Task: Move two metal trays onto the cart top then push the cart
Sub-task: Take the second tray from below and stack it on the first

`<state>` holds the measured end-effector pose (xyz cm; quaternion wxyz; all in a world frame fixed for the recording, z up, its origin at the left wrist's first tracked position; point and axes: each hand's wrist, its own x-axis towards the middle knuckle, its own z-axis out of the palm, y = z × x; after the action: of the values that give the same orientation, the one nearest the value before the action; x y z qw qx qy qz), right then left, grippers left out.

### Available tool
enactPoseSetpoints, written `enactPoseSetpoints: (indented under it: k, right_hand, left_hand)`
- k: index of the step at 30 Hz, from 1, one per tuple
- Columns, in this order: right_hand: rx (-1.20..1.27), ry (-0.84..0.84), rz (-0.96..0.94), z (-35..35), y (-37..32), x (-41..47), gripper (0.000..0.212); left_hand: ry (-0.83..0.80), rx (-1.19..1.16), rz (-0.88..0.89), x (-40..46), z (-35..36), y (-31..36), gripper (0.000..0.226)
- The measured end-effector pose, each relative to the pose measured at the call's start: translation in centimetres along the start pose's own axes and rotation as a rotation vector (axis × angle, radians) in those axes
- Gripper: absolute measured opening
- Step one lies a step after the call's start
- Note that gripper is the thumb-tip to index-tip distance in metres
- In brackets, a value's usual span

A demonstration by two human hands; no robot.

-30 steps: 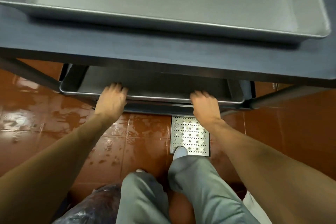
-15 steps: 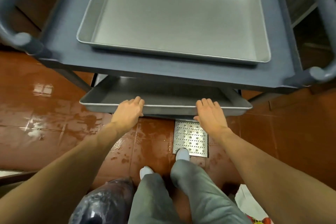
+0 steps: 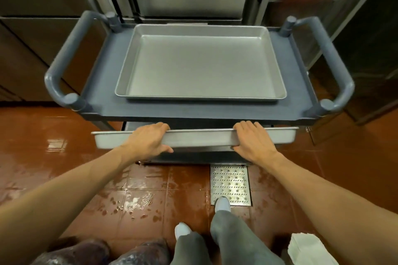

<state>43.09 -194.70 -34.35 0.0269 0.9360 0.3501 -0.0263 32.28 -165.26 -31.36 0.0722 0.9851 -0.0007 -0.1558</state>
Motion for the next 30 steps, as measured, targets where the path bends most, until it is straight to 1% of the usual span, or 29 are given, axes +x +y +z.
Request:
enactPoseSetpoints:
  k: [4,7,10,12,15,20,24,25,28,30]
  right_hand:
    - [0.015,0.067,0.013,-4.6,0.0,0.0,0.06]
    - [0.048,0.109,0.033,-8.8,-0.3,0.3,0.066]
    - [0.121,0.144,0.043,-12.6,-0.7,0.4,0.069]
    - [0.164,0.162,0.066,-14.9,-0.7,0.3,0.069]
    - [0.207,0.185,0.095,-18.0,-0.7,-0.1,0.068]
    - [0.231,0.24,0.114,-23.1,-0.8,-0.7,0.067]
    - [0.212,0.223,0.149,-27.6,-0.8,-0.2,0.071]
    - [0.22,0.22,0.155,-28.8,-0.7,-0.1,0.071]
    - [0.242,0.215,0.138,-32.3,-0.6,0.3,0.076]
    - [0.24,0.232,0.117,-34.3,-0.5,0.6,0.08]
  left_hand:
    - [0.056,-0.01,0.021,-0.4,-3.9,-0.2,0.065]
    - [0.152,-0.047,0.035,-0.9,-7.1,-0.6,0.061]
    - [0.269,-0.075,0.03,-1.5,-10.2,-0.4,0.066]
    - [0.319,-0.081,0.046,-2.0,-12.4,-0.1,0.07]
    - [0.341,-0.111,0.074,-3.0,-15.3,0.4,0.076]
    - [0.375,-0.096,0.111,-4.4,-19.9,0.9,0.073]
    - [0.408,-0.091,0.15,-5.2,-24.2,1.0,0.056]
    - [0.423,-0.088,0.158,-5.4,-25.3,1.0,0.055]
    - [0.483,-0.073,0.181,-6.1,-28.6,0.9,0.07]
    - [0.532,-0.061,0.19,-6.6,-30.5,0.9,0.068]
